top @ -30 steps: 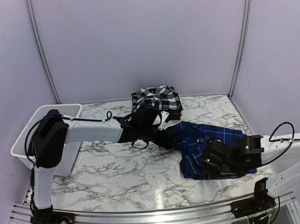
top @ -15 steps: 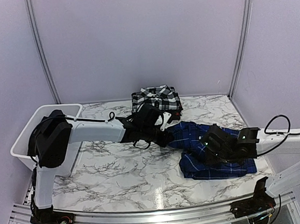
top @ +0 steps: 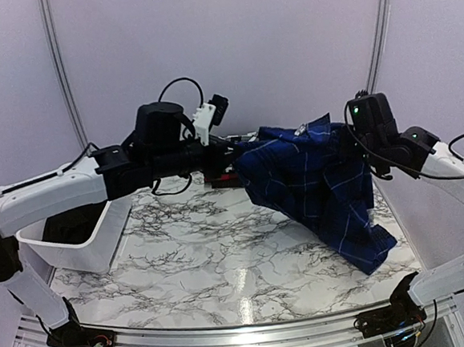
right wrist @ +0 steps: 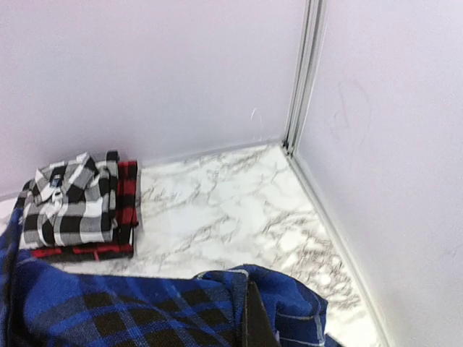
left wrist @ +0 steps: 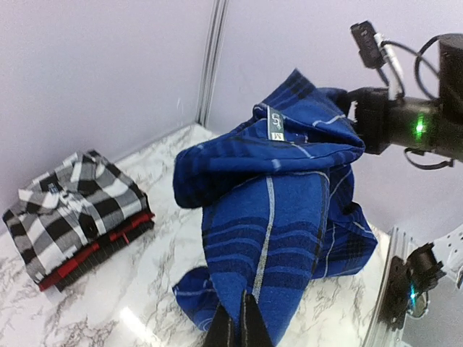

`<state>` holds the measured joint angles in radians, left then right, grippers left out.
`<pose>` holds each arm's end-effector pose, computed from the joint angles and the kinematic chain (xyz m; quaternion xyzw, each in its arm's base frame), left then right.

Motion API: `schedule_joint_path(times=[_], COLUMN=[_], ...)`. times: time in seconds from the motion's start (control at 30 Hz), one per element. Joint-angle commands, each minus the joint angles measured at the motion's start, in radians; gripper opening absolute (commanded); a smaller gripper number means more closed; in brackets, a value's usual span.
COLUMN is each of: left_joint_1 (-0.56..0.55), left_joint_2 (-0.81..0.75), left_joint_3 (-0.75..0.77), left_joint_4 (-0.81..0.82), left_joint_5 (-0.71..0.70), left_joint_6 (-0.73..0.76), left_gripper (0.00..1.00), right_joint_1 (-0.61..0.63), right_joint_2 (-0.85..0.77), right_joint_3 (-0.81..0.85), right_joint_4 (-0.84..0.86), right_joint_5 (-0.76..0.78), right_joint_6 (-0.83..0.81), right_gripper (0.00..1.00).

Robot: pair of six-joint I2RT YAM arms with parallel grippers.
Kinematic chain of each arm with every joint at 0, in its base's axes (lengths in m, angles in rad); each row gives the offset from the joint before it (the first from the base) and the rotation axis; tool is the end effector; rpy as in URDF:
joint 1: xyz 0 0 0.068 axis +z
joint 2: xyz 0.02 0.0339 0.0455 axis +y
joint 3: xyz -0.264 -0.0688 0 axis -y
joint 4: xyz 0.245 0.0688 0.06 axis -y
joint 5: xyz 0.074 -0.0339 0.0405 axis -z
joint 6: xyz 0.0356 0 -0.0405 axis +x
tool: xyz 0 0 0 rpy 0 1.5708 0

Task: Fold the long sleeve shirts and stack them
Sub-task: Pick up the crumpled shirt from the center of the board.

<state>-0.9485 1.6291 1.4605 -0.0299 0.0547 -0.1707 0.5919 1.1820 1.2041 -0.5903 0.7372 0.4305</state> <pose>0.2283 -0.3216 0.3735 0.3093 0.7091 -0.3541 0.5255 0.2193 0.1186 0.3692 0.1066 0.8294 -0.0563 0.5456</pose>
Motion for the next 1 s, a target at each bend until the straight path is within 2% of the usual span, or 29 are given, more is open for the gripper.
schedule_joint_path(times=[0.0, 0.2, 0.3, 0.47, 0.7, 0.77, 0.87, 0.97], left_joint_1=[-0.009, -0.098, -0.167, -0.195, -0.258, -0.287, -0.305, -0.305], left_joint_2=[-0.127, -0.123, -0.087, -0.094, -0.024, -0.007, -0.001, -0.032], left_joint_3=[0.039, 0.22, 0.324, 0.427, 0.565, 0.598, 0.609, 0.532], left_joint_4=[-0.058, -0.165, -0.219, -0.222, -0.236, -0.238, -0.237, -0.228], left_joint_5=[-0.026, 0.089, 0.08, 0.061, 0.134, 0.139, 0.124, -0.015], left_joint_6=[0.033, 0.106, 0.141, 0.137, 0.144, 0.152, 0.123, 0.05], left_gripper=[0.0, 0.0, 0.0, 0.0, 0.0, 0.0, 0.0, 0.0], right_joint_1=[-0.064, -0.11, -0.118, -0.121, -0.121, -0.121, -0.12, -0.099], right_joint_2=[0.035, 0.073, 0.094, 0.109, 0.153, 0.181, 0.26, 0.37], right_joint_3=[0.163, 0.333, 0.407, 0.509, 0.666, 0.714, 0.804, 0.853], right_joint_4=[0.123, 0.272, 0.318, 0.399, 0.478, 0.475, 0.395, 0.272], right_joint_5=[0.1, 0.104, 0.12, 0.129, 0.115, 0.061, -0.125, -0.349], right_joint_6=[-0.242, -0.427, -0.511, -0.626, -0.751, -0.752, -0.685, -0.583], right_gripper=[0.0, 0.0, 0.0, 0.0, 0.0, 0.0, 0.0, 0.0])
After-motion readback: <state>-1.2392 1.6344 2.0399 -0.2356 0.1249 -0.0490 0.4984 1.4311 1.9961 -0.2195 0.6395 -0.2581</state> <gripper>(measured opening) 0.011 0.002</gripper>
